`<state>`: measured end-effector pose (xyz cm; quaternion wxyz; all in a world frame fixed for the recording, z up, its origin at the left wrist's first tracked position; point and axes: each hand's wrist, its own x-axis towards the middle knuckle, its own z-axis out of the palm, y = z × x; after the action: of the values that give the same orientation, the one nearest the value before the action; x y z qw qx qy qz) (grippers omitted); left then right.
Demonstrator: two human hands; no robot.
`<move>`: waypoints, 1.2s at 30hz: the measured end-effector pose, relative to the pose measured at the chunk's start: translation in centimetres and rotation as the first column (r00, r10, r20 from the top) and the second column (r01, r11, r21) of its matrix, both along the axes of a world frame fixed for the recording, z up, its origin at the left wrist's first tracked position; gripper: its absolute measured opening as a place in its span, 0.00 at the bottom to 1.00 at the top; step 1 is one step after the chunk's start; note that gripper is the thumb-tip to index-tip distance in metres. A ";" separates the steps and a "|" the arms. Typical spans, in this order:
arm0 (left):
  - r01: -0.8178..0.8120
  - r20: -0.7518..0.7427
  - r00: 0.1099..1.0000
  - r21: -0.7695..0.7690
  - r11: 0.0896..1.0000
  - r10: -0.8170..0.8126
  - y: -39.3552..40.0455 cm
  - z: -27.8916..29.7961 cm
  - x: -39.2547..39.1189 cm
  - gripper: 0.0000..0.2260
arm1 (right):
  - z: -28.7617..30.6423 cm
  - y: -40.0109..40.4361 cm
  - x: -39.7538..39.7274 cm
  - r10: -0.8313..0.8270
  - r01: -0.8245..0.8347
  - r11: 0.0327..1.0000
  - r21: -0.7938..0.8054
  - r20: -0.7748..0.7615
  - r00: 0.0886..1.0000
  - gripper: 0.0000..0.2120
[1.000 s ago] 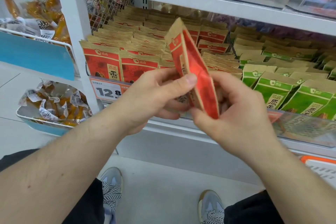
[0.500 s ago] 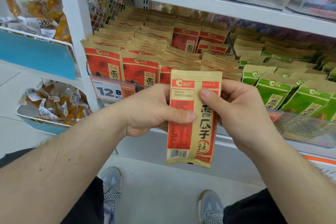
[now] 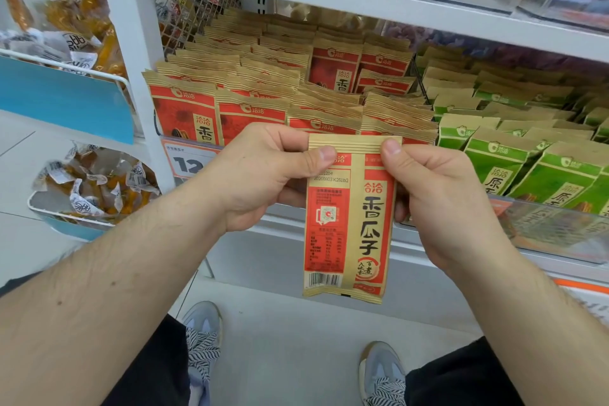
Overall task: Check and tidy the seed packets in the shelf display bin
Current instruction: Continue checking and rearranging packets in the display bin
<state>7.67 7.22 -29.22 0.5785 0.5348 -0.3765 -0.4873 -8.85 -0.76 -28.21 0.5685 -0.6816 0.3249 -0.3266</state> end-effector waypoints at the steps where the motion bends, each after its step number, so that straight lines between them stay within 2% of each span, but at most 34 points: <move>1: 0.022 0.003 1.000 0.009 1.000 -0.022 0.1 0.0 0.0 0.12 | -0.1 -0.1 0.0 -0.008 0.008 1.000 0.006 0.006 1.000 0.19; 5: 0.126 0.041 0.991 0.077 0.989 -0.130 0.4 0.0 -0.1 0.18 | -0.6 -0.9 -0.3 -0.037 0.035 0.999 0.039 0.045 0.998 0.23; 8: 0.059 0.037 0.997 0.051 0.997 -0.061 0.3 0.1 -0.2 0.15 | -0.4 -1.2 -0.5 0.058 -0.059 0.996 0.071 0.011 0.998 0.18; 10: -0.008 -0.013 1.000 0.013 1.000 0.008 0.1 0.3 -0.3 0.13 | -0.2 -1.1 -0.8 0.185 -0.177 0.977 0.118 -0.053 0.981 0.14; 12: -0.034 -0.078 0.996 -0.008 0.999 0.033 0.1 0.5 -0.2 0.13 | -0.3 -1.2 -0.9 0.251 -0.237 0.962 0.137 -0.096 0.963 0.14; 16: 0.100 -0.079 0.992 0.039 0.994 -0.097 0.5 0.5 0.0 0.18 | -0.4 -1.4 -0.8 0.180 -0.174 0.975 0.138 -0.029 0.983 0.15; 19: 0.114 -0.085 0.990 0.023 0.993 -0.111 0.5 0.4 0.1 0.18 | -0.4 -1.9 -1.1 0.209 -0.198 0.969 0.145 -0.061 0.976 0.15; 24: 0.091 -0.142 0.986 0.001 0.996 -0.090 0.4 0.7 0.6 0.14 | -0.1 -2.3 -2.1 0.405 -0.386 0.897 0.214 -0.057 0.912 0.29; 30: 0.119 -0.165 0.979 0.009 0.993 -0.115 0.3 0.5 0.9 0.14 | -0.3 -2.8 -2.1 0.456 -0.431 0.862 0.268 -0.036 0.890 0.32; 33: 0.119 -0.134 0.984 -0.003 0.993 -0.119 0.3 0.3 1.0 0.15 | -0.4 -2.7 -2.0 0.447 -0.422 0.870 0.255 -0.049 0.893 0.29; 36: 0.097 -0.078 0.992 -0.071 0.993 -0.102 0.2 0.2 1.1 0.21 | -1.0 -2.3 -1.1 0.359 -0.351 0.875 0.334 0.039 0.932 0.17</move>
<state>8.74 7.46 -29.01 0.5859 0.4755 -0.3949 -0.5241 -9.99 -3.03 -29.21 0.7222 -0.6268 0.2520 -0.1483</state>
